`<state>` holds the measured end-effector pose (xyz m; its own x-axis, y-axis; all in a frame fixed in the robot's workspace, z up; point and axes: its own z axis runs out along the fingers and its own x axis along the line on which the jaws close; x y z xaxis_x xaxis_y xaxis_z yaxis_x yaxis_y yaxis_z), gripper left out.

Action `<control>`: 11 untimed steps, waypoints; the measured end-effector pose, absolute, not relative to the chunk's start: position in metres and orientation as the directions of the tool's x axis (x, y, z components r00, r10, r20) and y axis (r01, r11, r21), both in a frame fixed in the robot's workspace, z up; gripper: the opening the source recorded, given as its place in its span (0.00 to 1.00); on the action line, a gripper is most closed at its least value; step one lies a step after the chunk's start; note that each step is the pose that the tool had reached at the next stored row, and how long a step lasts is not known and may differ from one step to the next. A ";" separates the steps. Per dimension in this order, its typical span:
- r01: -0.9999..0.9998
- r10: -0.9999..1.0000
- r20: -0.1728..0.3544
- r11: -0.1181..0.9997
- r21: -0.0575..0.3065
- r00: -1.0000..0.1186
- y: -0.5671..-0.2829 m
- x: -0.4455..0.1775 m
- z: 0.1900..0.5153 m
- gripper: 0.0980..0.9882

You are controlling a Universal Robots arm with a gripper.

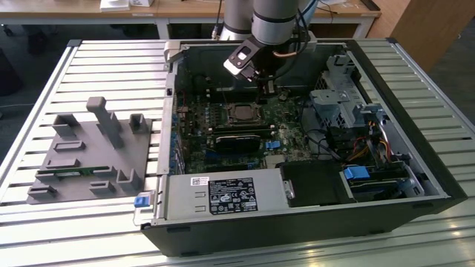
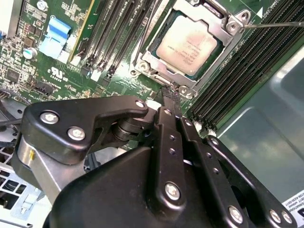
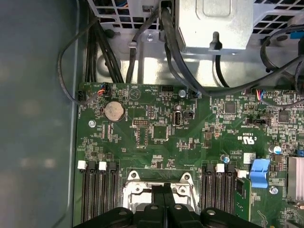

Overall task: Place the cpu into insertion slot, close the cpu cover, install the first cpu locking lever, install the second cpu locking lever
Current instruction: 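Close the cpu cover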

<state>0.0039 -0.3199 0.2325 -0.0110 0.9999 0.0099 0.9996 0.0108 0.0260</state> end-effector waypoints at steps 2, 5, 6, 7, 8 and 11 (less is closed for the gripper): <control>1.000 1.000 0.010 0.011 0.026 -0.011 -0.320 0.003 0.232 0.01; 1.000 1.000 0.010 0.011 0.026 -0.011 -0.320 0.001 0.232 0.01; 1.000 1.000 0.010 0.011 0.026 -0.011 -0.320 0.000 0.232 0.01; 1.000 1.000 0.010 0.011 0.026 -0.011 -0.320 0.000 0.231 0.01; 1.000 1.000 0.010 0.011 0.026 -0.011 -0.320 -0.001 0.231 0.01; 1.000 1.000 0.010 0.011 0.026 -0.011 -0.320 -0.004 0.231 0.01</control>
